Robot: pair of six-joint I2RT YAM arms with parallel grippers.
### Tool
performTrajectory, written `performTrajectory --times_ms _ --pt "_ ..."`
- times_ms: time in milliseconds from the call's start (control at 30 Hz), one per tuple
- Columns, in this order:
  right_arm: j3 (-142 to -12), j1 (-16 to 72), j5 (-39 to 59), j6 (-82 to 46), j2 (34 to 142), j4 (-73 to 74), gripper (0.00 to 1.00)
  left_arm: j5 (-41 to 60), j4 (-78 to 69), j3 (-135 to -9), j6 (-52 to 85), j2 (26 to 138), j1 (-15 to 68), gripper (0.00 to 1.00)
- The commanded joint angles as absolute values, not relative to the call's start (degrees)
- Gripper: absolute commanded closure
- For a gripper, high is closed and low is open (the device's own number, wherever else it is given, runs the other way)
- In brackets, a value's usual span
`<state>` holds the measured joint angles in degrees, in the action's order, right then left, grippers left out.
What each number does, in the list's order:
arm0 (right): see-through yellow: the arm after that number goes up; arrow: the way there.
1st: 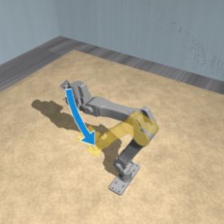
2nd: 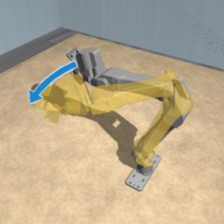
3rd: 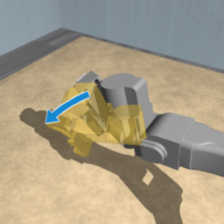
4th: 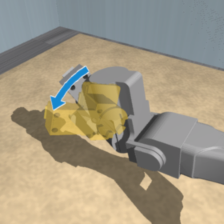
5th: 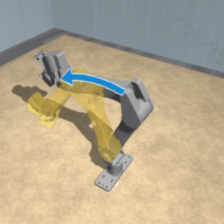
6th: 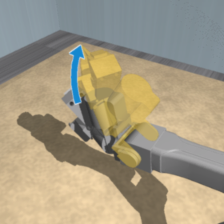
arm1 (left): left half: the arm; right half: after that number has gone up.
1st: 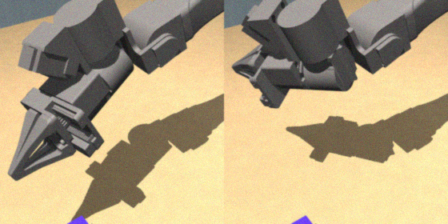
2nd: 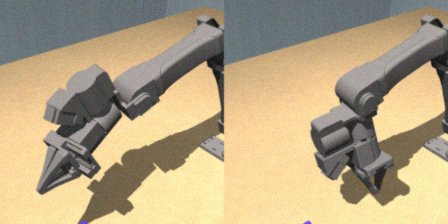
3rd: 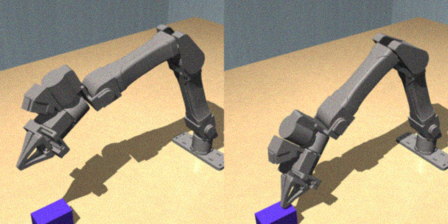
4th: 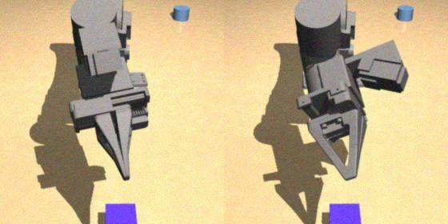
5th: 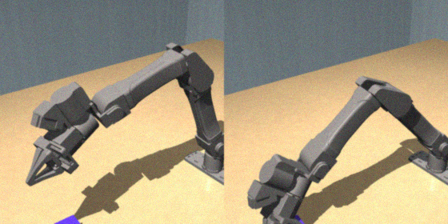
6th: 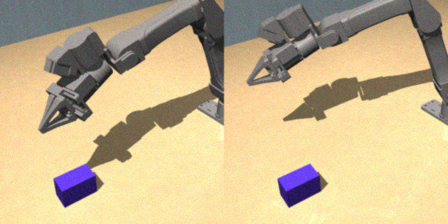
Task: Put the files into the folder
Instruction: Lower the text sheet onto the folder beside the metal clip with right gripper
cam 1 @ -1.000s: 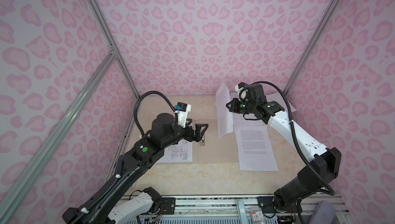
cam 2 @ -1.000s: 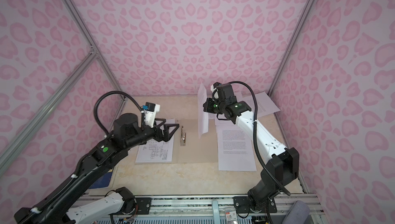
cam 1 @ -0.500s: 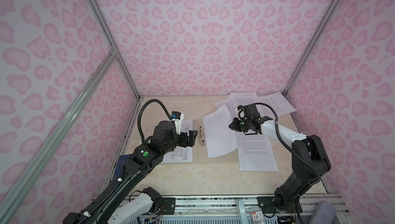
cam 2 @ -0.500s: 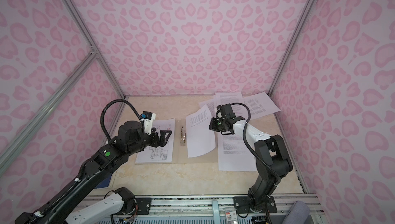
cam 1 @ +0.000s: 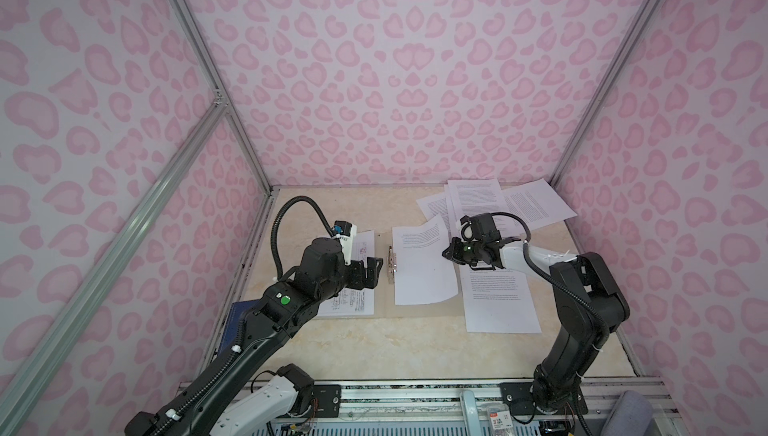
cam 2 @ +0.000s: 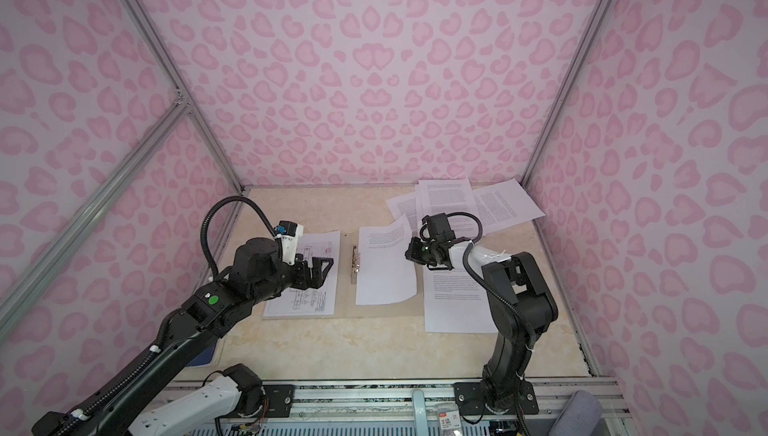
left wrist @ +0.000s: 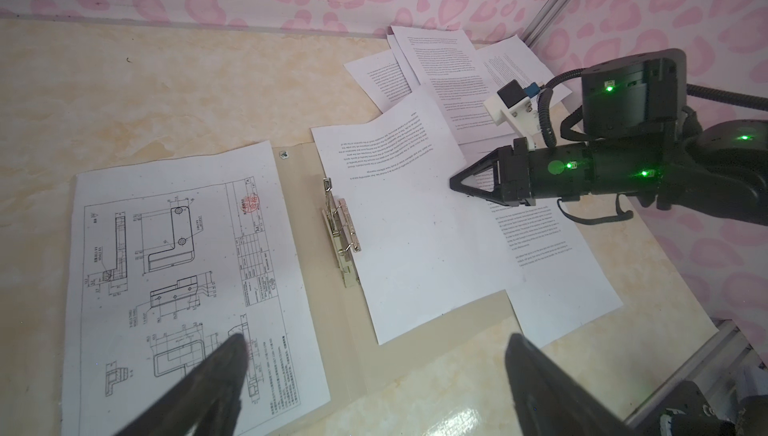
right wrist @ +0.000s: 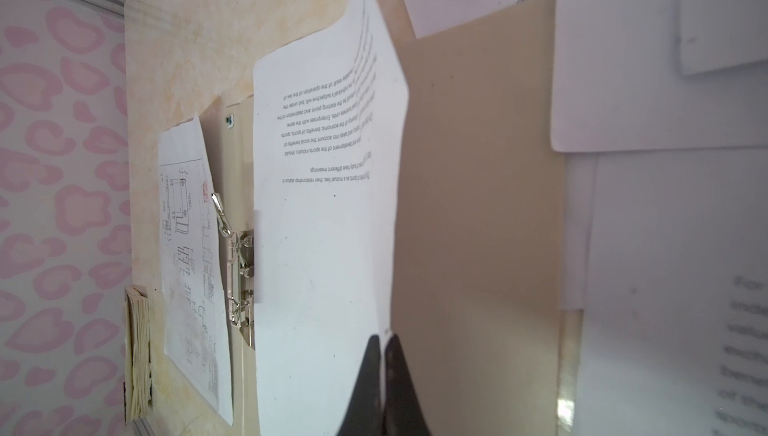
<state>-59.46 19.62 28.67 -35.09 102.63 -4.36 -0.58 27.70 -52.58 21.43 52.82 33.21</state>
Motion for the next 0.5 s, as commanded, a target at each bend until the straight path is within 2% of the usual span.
performTrajectory --times_ms 0,467 --pt "-59.0 20.1 29.2 -36.2 102.7 -3.2 1.00 -0.6 27.4 -52.2 22.0 52.6 33.1 0.02" --pt "-57.4 20.5 29.1 -30.0 101.1 -8.0 1.00 0.0 27.0 -51.0 21.9 53.9 32.3 0.02"
